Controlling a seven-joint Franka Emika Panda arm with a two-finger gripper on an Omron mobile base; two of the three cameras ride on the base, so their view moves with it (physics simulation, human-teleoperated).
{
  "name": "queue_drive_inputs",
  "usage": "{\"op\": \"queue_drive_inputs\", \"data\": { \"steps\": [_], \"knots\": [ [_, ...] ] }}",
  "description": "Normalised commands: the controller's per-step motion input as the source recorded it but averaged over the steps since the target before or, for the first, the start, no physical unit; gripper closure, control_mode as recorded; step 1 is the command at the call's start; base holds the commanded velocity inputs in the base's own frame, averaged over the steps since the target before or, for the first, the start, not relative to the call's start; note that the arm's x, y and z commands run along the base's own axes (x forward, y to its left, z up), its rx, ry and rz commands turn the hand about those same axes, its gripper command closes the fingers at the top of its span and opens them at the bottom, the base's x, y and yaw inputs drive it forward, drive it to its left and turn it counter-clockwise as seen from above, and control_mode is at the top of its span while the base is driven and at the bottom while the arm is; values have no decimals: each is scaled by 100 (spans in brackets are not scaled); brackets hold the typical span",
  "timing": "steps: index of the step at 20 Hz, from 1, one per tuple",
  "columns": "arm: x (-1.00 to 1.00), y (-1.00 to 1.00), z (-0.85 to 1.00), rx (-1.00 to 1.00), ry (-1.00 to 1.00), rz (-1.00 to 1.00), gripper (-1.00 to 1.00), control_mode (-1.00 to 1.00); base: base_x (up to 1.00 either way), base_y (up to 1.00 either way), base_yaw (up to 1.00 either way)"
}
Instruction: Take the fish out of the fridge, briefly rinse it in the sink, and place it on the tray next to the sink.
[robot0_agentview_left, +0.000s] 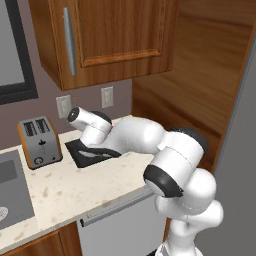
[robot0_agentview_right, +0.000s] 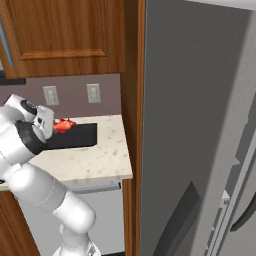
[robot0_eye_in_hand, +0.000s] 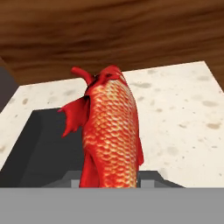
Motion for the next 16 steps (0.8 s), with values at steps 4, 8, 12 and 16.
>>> {"op": "queue_drive_inputs", "data": {
  "steps": [4,8,12,16],
  "knots": [
    [67,24,-12,0,12,0,100,-100,0,0,0],
    [71,15,0,0,17,0,100,-100,0,0,0],
    [26,9,-4,-4,15,-1,100,-100,0,0,0],
    [0,2,-41,-7,11,0,100,-100,0,0,0]
  ]
}}
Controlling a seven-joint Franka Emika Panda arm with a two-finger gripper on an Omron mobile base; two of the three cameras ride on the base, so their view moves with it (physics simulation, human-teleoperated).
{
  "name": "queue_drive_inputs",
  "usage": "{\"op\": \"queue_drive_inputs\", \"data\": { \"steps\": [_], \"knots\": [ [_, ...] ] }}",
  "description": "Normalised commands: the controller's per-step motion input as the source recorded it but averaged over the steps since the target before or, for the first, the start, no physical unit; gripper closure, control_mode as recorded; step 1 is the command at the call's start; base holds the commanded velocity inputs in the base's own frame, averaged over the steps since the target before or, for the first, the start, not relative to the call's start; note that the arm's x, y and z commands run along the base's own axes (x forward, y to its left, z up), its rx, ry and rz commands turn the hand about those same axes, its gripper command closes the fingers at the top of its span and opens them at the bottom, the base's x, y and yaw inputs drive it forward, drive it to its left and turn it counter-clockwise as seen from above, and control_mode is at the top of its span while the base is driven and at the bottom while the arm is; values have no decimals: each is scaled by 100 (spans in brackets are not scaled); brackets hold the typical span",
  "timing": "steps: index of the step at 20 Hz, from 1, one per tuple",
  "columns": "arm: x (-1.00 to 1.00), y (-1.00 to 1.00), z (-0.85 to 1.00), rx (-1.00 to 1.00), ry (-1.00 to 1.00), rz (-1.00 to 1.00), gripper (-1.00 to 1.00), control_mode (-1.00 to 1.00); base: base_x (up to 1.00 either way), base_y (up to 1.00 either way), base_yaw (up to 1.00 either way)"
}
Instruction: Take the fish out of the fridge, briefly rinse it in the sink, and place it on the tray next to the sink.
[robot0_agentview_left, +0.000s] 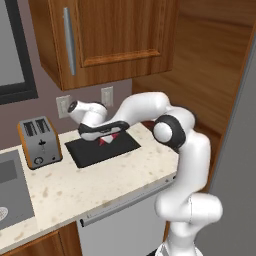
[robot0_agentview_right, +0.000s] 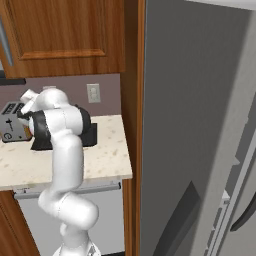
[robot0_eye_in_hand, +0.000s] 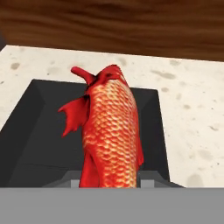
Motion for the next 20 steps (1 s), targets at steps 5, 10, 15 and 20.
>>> {"op": "queue_drive_inputs", "data": {
  "steps": [5,10,15,20],
  "knots": [
    [0,10,-42,-4,8,0,100,-100,0,0,0],
    [13,6,-18,-3,1,0,100,-100,0,0,0],
    [52,0,-16,-4,0,0,100,-100,0,0,0],
    [20,0,-20,-3,-1,0,-100,-100,0,0,0]
  ]
}}
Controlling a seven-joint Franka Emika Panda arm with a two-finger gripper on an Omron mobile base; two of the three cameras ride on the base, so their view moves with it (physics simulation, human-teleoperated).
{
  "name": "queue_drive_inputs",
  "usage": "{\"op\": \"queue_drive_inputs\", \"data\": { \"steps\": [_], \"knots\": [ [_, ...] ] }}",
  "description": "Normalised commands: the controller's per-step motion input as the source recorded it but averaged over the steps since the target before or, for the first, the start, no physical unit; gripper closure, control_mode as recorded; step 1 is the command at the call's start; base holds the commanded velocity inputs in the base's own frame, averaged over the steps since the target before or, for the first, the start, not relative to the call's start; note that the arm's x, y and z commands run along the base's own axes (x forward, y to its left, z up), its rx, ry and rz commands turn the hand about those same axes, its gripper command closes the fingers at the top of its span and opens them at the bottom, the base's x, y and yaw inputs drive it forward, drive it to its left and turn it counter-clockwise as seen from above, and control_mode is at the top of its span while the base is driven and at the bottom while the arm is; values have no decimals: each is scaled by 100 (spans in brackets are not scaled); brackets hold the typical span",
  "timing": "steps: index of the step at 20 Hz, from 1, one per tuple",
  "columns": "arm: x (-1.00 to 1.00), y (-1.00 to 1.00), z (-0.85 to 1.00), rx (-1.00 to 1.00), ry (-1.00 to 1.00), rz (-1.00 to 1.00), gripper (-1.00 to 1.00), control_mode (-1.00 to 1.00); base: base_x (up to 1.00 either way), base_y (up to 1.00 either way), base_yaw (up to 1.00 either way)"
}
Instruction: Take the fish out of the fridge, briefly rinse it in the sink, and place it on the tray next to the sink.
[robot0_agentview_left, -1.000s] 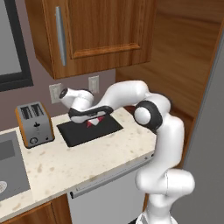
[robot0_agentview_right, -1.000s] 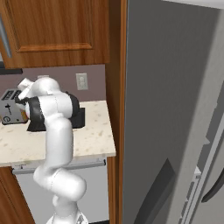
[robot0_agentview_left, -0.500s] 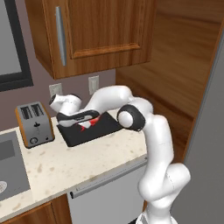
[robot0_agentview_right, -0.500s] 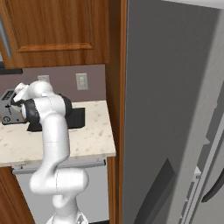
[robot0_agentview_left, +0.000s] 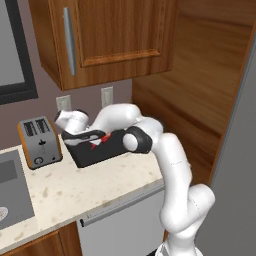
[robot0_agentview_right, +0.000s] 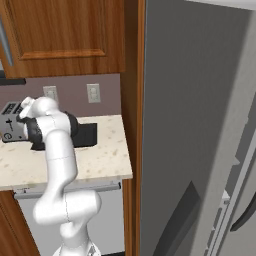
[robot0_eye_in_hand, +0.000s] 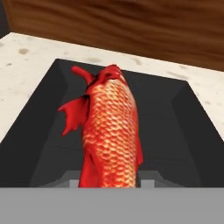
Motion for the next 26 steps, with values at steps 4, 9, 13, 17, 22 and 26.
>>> {"op": "queue_drive_inputs", "data": {
  "steps": [4,9,13,17,22,26],
  "knots": [
    [0,0,0,0,0,0,-100,-100,0,0,0],
    [-10,9,38,0,-6,0,-100,-100,0,0,0],
    [-88,7,53,0,-17,-6,-100,-100,0,0,0],
    [-100,4,9,-3,-17,-9,-100,-100,0,0,0],
    [-100,-15,10,0,-31,-4,-100,-100,0,0,0],
    [-100,-61,35,0,-44,0,-100,-100,0,0,0]
  ]
}}
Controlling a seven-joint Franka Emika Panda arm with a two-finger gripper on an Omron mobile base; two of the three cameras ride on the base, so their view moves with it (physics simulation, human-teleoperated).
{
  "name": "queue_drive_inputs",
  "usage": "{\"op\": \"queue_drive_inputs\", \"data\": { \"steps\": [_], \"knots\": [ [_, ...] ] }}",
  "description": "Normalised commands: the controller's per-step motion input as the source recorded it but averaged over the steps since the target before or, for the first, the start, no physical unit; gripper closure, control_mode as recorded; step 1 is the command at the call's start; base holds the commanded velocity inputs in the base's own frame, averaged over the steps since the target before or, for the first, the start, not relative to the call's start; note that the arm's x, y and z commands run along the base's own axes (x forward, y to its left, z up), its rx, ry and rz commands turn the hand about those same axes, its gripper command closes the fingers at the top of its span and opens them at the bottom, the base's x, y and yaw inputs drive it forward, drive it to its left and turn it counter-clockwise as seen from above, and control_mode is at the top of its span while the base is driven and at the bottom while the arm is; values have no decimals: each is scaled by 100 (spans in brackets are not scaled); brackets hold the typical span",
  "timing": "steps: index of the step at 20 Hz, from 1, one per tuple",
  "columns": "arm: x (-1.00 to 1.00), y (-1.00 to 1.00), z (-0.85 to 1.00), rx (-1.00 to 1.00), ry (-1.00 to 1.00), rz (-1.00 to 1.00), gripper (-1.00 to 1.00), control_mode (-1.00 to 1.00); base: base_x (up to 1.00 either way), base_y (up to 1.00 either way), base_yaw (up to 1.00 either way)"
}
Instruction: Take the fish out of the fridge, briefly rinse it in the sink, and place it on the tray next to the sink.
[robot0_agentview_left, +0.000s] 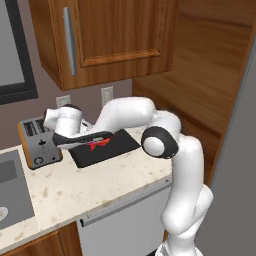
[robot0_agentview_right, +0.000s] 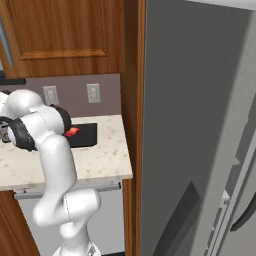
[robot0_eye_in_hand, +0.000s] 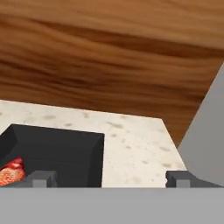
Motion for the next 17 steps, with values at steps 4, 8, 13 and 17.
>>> {"op": "queue_drive_inputs", "data": {
  "steps": [4,8,13,17],
  "knots": [
    [-100,-80,37,3,-50,0,-100,-100,0,0,0],
    [-100,-69,25,9,-55,0,-100,-100,0,0,0],
    [-100,-42,8,25,-58,-1,-100,-100,0,0,0],
    [-100,-22,93,47,-58,-6,-100,-100,0,0,0]
  ]
}}
